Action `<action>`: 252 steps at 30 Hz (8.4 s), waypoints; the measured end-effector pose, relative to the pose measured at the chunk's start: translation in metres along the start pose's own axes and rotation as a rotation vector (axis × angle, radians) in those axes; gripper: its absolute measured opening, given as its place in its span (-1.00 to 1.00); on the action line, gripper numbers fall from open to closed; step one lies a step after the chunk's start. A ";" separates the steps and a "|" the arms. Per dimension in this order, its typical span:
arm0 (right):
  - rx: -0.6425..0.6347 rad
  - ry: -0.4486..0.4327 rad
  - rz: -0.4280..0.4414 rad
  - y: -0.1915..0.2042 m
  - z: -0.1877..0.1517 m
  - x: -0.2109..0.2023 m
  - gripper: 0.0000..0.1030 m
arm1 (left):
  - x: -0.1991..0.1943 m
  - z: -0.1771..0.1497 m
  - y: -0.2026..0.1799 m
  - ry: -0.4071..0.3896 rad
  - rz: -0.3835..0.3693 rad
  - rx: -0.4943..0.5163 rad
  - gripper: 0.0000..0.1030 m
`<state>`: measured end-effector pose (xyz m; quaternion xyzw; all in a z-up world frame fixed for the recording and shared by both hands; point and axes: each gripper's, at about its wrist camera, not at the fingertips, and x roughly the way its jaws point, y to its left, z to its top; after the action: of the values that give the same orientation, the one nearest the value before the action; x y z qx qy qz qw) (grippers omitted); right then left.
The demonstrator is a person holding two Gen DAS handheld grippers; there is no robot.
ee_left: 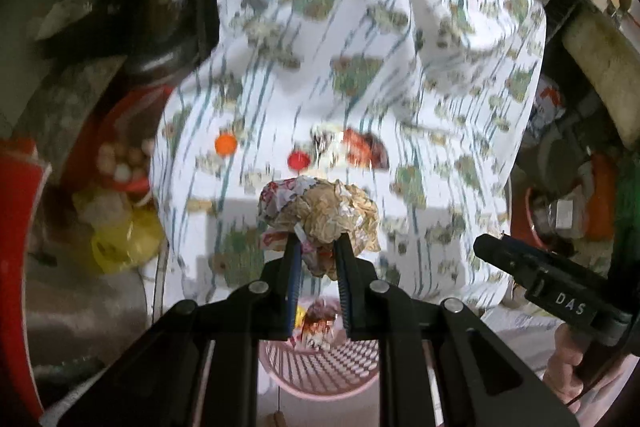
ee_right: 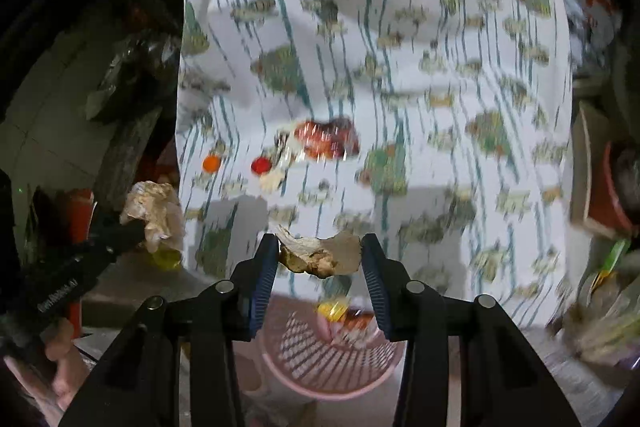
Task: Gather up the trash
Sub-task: 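Carry both held scraps over the pink basket and open both grippers, then move both grippers back over the scraps on the table, then grasp the orange bottle cap with the left gripper, then grasp the beige bread scrap with the right gripper while the left gripper holds the orange cap, then carry the orange cap and bread scrap over the pink basket and open both grippers, then grasp the red bottle cap with the left gripper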
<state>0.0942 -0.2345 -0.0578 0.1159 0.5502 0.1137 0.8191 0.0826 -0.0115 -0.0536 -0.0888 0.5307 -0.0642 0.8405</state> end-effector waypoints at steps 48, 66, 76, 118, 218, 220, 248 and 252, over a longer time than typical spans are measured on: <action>-0.038 0.132 -0.144 -0.023 -0.075 0.103 0.26 | 0.041 -0.047 0.001 0.099 0.197 0.086 0.73; -0.183 -0.165 -0.239 0.008 0.041 0.021 0.64 | 0.036 0.095 0.052 -0.027 0.175 0.017 1.00; -0.204 -0.120 -0.243 0.010 0.064 0.060 0.64 | 0.126 0.121 0.085 0.186 0.141 -0.044 0.22; -0.230 0.228 -0.145 0.084 0.077 0.215 0.25 | 0.079 0.133 0.116 0.041 0.167 -0.105 -0.46; 0.228 0.328 -0.048 -0.061 -0.115 0.174 -0.15 | 0.170 -0.129 0.003 0.463 0.051 -0.014 0.42; 0.234 0.332 -0.058 -0.064 -0.116 0.177 0.12 | 0.168 -0.127 0.002 0.459 0.077 0.008 0.43; -0.134 -0.170 -0.151 -0.023 0.047 -0.019 0.65 | 0.014 0.027 -0.004 -0.064 0.161 0.061 1.00; -0.134 -0.172 -0.120 -0.020 0.077 -0.016 0.65 | 0.039 0.065 0.003 0.007 0.124 0.036 1.00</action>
<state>0.1609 -0.2636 -0.0220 0.0369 0.4749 0.0907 0.8746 0.1578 -0.0112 -0.0615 -0.0405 0.5368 -0.0219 0.8425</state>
